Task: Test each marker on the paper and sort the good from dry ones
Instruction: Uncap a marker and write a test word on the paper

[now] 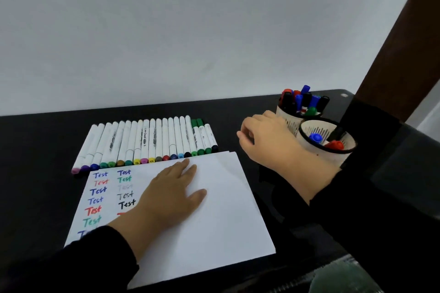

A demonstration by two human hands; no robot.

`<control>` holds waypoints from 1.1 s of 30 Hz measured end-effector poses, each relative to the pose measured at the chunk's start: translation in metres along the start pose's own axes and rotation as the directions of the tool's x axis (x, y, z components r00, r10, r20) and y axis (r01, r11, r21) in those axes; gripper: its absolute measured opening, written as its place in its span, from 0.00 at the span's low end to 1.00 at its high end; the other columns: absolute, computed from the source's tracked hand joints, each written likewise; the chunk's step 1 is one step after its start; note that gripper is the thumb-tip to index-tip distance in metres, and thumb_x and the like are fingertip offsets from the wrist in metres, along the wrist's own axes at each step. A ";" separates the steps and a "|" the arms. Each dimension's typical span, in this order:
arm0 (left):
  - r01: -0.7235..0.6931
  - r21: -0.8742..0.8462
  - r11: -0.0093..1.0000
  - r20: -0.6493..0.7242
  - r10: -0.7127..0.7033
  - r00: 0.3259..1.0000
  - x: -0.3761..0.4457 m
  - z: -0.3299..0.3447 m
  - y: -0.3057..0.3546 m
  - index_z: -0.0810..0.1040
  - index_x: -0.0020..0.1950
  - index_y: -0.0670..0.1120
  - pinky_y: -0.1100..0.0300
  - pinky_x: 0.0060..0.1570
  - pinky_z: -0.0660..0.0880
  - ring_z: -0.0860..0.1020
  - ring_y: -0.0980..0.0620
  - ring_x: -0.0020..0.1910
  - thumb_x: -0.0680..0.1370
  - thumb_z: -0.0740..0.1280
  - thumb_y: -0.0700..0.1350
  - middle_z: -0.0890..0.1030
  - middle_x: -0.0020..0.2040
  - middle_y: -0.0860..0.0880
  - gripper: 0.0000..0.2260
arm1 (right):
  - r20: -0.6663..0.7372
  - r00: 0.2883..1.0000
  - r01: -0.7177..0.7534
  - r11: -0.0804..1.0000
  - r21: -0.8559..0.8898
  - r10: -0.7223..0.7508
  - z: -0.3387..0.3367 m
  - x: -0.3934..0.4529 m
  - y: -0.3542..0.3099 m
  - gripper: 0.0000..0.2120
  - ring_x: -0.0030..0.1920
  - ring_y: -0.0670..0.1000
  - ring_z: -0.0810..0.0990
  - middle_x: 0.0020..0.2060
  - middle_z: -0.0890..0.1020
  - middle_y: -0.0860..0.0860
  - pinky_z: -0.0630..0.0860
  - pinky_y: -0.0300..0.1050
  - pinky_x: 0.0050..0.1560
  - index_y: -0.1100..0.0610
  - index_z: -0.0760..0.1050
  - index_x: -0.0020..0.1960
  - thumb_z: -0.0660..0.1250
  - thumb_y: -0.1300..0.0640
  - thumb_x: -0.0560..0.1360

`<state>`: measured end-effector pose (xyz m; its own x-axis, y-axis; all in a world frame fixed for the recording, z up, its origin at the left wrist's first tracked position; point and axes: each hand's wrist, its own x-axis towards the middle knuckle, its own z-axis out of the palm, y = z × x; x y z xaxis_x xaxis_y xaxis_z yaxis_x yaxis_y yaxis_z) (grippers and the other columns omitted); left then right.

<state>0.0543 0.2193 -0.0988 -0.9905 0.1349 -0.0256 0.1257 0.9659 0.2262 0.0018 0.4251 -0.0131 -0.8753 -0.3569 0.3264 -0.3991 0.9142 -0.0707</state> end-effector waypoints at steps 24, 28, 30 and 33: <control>-0.038 -0.033 0.999 -0.081 0.035 0.996 0.004 0.010 -0.010 0.51 0.77 0.55 0.62 0.70 0.48 0.49 0.56 0.74 0.77 0.54 0.63 0.48 0.77 0.57 0.31 | 0.225 0.974 -0.097 0.930 0.354 0.016 0.092 0.053 -0.005 0.13 0.50 0.49 0.73 0.43 0.76 0.47 0.72 0.41 0.47 0.53 0.75 0.58 0.67 0.56 0.74; -0.021 -0.052 0.998 -0.073 0.017 0.997 0.004 0.009 -0.008 0.52 0.76 0.55 0.62 0.70 0.47 0.49 0.56 0.74 0.77 0.55 0.63 0.48 0.77 0.58 0.30 | 0.216 0.972 -0.173 0.907 0.383 0.093 0.087 0.051 -0.008 0.14 0.48 0.47 0.74 0.46 0.75 0.47 0.69 0.38 0.44 0.53 0.74 0.59 0.66 0.58 0.74; -0.015 -0.054 0.998 -0.065 0.012 0.998 0.003 0.009 -0.008 0.52 0.76 0.55 0.62 0.71 0.47 0.49 0.56 0.75 0.77 0.55 0.62 0.48 0.77 0.57 0.30 | 0.222 0.957 -0.272 0.839 0.471 0.185 0.083 0.048 -0.009 0.13 0.45 0.47 0.74 0.47 0.76 0.48 0.69 0.37 0.39 0.52 0.74 0.57 0.66 0.58 0.73; -0.013 -0.033 0.999 -0.028 0.012 1.000 0.002 0.008 -0.007 0.51 0.77 0.54 0.60 0.71 0.45 0.48 0.55 0.75 0.78 0.54 0.62 0.47 0.77 0.56 0.30 | 0.238 0.893 -0.435 0.599 0.672 0.382 0.072 0.043 -0.013 0.10 0.37 0.45 0.75 0.41 0.76 0.47 0.71 0.37 0.34 0.52 0.74 0.54 0.66 0.58 0.73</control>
<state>0.0515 0.2148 -0.1080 -0.9900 0.1407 0.0044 0.1370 0.9561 0.2589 -0.0499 0.3839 -0.0660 -0.9991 -0.0150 0.0403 -0.0416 0.5743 -0.8176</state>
